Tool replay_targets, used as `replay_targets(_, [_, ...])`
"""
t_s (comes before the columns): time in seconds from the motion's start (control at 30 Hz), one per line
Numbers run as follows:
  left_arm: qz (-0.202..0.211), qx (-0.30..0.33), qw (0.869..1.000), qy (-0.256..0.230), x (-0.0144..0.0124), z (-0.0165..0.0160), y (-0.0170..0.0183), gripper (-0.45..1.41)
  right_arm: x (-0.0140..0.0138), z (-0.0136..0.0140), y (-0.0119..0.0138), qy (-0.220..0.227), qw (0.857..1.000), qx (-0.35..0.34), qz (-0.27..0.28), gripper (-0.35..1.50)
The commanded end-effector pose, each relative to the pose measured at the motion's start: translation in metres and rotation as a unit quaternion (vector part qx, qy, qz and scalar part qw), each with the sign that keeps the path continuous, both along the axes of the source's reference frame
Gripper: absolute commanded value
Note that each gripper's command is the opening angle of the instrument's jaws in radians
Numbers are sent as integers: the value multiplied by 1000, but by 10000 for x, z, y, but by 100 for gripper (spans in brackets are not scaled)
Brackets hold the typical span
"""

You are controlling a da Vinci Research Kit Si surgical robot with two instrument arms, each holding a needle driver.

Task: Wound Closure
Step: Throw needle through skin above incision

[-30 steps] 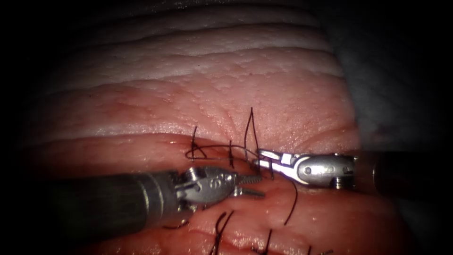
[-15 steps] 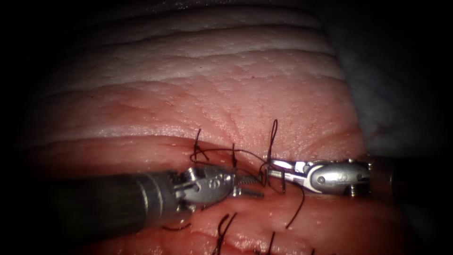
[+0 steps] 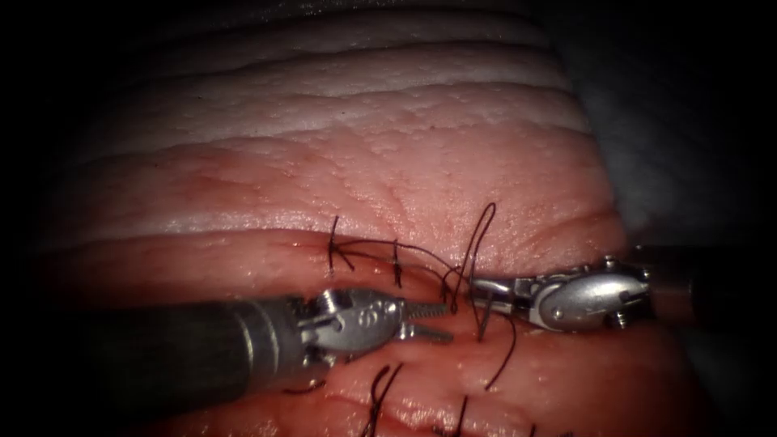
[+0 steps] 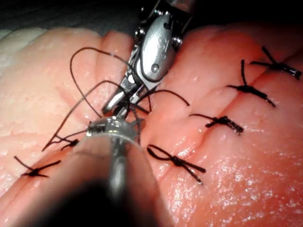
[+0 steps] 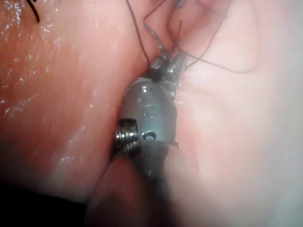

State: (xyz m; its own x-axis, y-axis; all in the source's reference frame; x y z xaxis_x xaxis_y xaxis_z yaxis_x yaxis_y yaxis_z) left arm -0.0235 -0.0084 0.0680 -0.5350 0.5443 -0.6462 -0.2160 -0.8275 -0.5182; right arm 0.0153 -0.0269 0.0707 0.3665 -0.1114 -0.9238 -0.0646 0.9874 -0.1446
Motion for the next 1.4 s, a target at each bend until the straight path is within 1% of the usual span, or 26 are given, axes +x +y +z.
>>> replay_targets(0.03, [0,0,1000,0,-6,5,0,-6,10,12,-2,3,1000,12,5,-35])
replay_targets(0.13, [-1,0,1000,0,-7,5,-1,-6,12,14,0,17,999,25,16,-35])
replay_targets(0.17, [-1,-1,1000,0,-7,5,-1,-6,15,18,3,27,998,46,24,-35])
replay_targets(0.27, [-1,-1,1000,0,-7,5,-1,-6,17,21,2,33,997,68,27,-35])
replay_targets(0.33, [-1,0,1000,0,-6,4,-1,-6,16,26,0,41,993,104,38,-35])
replay_targets(0.43, [0,0,1000,0,-6,4,-1,-6,14,38,-8,40,987,146,47,-35])
replay_targets(0.57, [0,0,1000,0,-5,4,-1,-6,13,44,-18,38,983,171,47,-35])
replay_targets(0.63, [0,0,1000,0,-5,4,-1,-6,14,47,-24,34,981,188,42,-35])
replay_targets(0.67, [0,0,1000,0,-5,4,-1,-6,14,47,-24,34,981,188,42,-35])
replay_targets(0.73, [0,0,1000,0,-6,4,-1,-6,15,49,-27,40,975,215,37,-35])
replay_targets(0.77, [0,0,1000,0,-6,4,-1,-6,15,49,-27,40,975,215,37,-35])
replay_targets(0.87, [0,0,1000,0,-6,3,-1,-6,16,50,-28,45,969,240,33,-35])
replay_targets(0.9, [0,0,1000,0,-6,4,-1,-6,17,52,-31,51,962,268,28,-35])
replay_targets(0.97, [0,0,1000,0,-6,4,-1,-6,17,53,-33,50,960,274,24,-35])
replay_targets(1.03, [0,0,1000,0,-6,4,-1,-6,20,55,-43,51,953,300,8,-35])
replay_targets(1.27, [0,0,1000,0,-5,3,-2,-6,27,53,-57,43,946,322,-11,-35])
replay_targets(1.4, [2,0,1000,0,-4,3,-2,-6,28,56,-65,28,944,328,-19,-35])
